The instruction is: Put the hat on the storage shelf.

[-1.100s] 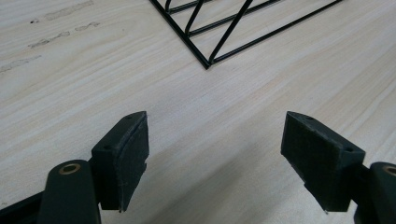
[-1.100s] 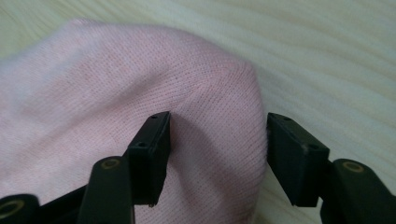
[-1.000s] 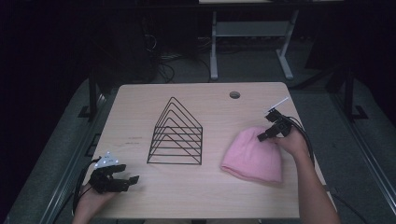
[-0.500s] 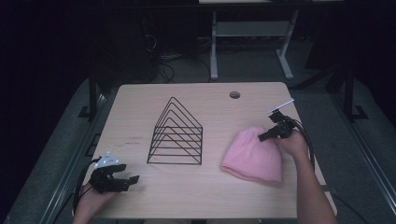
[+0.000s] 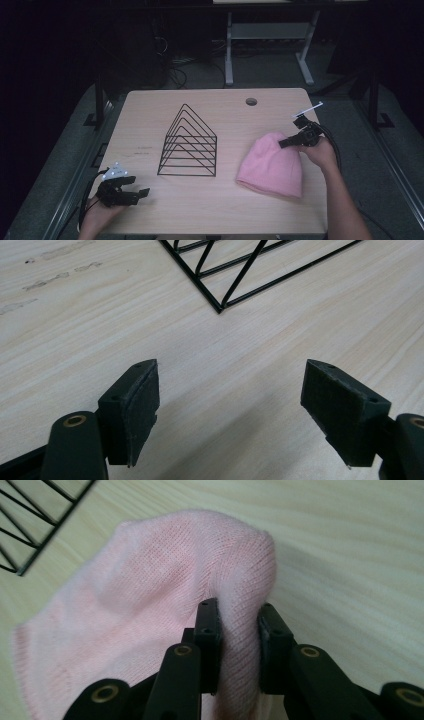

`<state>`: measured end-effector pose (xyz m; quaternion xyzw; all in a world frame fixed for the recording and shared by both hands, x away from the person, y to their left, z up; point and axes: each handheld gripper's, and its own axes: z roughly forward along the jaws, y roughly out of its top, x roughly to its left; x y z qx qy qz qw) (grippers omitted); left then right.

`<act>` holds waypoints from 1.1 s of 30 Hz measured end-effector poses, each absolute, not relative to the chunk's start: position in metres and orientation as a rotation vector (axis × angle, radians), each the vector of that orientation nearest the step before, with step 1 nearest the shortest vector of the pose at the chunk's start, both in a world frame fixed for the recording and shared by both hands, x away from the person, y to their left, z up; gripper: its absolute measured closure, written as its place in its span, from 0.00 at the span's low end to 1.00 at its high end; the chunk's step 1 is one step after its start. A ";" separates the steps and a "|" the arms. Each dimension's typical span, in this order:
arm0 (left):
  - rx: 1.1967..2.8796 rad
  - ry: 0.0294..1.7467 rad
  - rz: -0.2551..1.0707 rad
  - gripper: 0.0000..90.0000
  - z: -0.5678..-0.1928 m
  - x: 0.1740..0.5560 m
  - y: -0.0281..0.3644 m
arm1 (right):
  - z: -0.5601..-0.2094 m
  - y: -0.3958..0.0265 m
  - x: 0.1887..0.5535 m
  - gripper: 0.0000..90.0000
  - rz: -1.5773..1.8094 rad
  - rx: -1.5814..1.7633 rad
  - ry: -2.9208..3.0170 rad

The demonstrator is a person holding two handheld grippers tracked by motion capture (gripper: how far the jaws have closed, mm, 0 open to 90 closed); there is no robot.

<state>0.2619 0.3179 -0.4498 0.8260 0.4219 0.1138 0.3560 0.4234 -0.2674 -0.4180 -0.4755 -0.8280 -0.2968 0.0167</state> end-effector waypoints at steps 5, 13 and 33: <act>2.127 1.080 0.292 0.26 -0.446 0.262 0.315 | -0.396 -0.267 0.412 0.84 -1.056 -1.426 -2.593; 2.145 1.051 0.274 0.26 -0.440 0.267 0.312 | -0.365 -0.262 0.396 0.85 -1.169 -1.358 -2.625; 2.196 0.965 0.249 0.27 -0.402 0.278 0.312 | -0.287 -0.244 0.376 0.86 -1.290 -1.199 -2.790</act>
